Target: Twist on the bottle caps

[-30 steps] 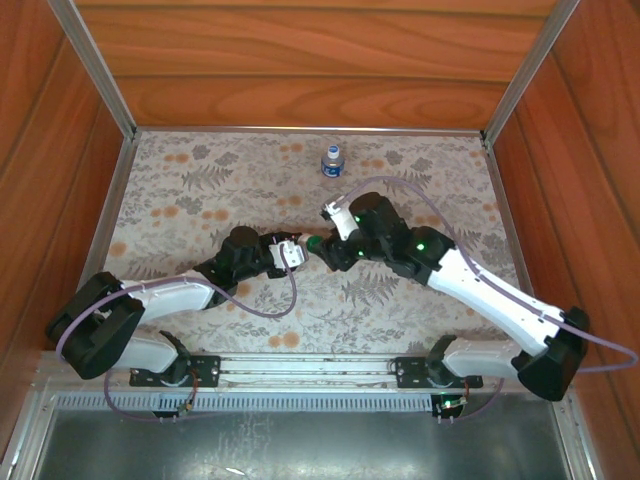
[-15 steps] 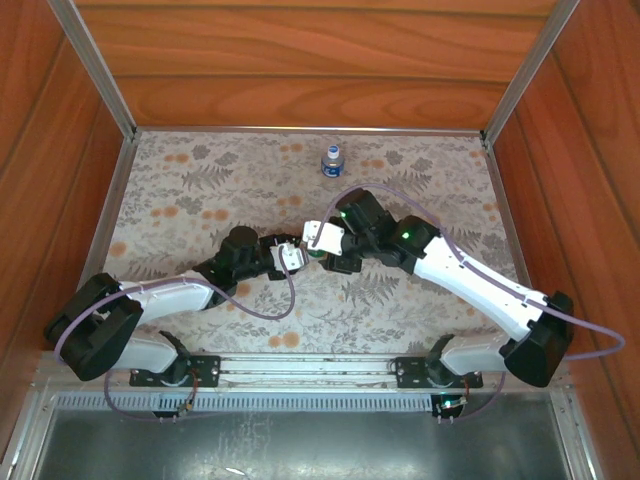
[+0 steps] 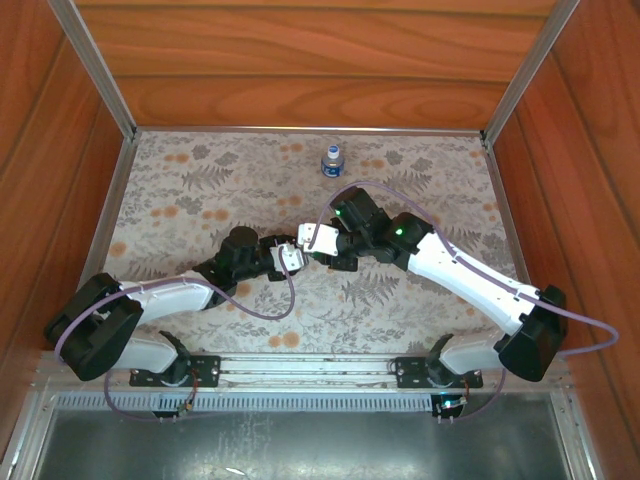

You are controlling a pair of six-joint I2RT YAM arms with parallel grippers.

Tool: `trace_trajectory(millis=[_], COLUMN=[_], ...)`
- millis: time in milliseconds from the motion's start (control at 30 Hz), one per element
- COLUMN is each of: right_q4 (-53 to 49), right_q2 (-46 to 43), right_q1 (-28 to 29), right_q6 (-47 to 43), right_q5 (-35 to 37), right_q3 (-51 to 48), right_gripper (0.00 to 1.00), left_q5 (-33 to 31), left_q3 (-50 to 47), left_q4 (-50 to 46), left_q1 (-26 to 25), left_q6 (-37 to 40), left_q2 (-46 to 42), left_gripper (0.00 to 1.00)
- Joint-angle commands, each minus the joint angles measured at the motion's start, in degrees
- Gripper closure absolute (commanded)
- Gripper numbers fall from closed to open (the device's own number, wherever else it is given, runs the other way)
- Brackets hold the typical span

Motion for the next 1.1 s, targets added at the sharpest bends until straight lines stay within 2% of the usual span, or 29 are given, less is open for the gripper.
trace_trajectory(millis=[0,67,133,300,533,633,800,900,967,1067], right_q4=[0.63,2.25,6.46,10.12,12.33,11.14,7.65,6.69,7.16,9.38], right_q2=[-0.17,-0.59,-1.08,-0.77,-0.64,0.34,-0.47,-2.76,-5.03,-8.96], right_q1=[0.0,-0.05,-0.02,-0.28,-0.38,-0.38,-0.37,-0.65,-0.7,-0.9], right_q6=[2.72,6.07,15.47,37.09,67.75,76.59,75.98,69.58,62.1,53.46], right_q5=[-2.74,-3.49,-1.05,6.54,0.0,-0.48,2.51,5.89,8.79,12.17], right_q3=[0.49,-0.36,-1.63,-2.65,-3.62,-3.84,-3.68,-3.52,-3.7,-4.7], right_gripper=[0.69,0.7,0.75,0.79,0.8,0.8,0.76,0.64,0.48,0.34], left_q5=[1.55,0.51,-0.73,-2.85,-3.25,-3.0,-2.73,-2.19,1.07,10.62], left_q3=[-0.15,0.06,0.24,0.42,1.48,1.71,1.56,1.55,2.24,4.24], left_q4=[-0.36,-0.34,-0.34,-0.35,-0.28,-0.34,-0.31,-0.35,-0.32,-0.24], left_q1=[-0.41,-0.47,-0.44,-0.44,-0.4,-0.44,-0.4,-0.28,1.33,6.62], left_q6=[0.75,0.61,0.75,1.01,1.1,1.23,1.06,-1.73,-8.91,-23.29], left_q2=[-0.72,-0.69,-1.11,-1.16,0.12,0.69,0.73,0.64,0.42,0.45], left_gripper=[0.49,0.49,0.49,0.49,0.49,0.49,0.49,0.49,0.49,0.5])
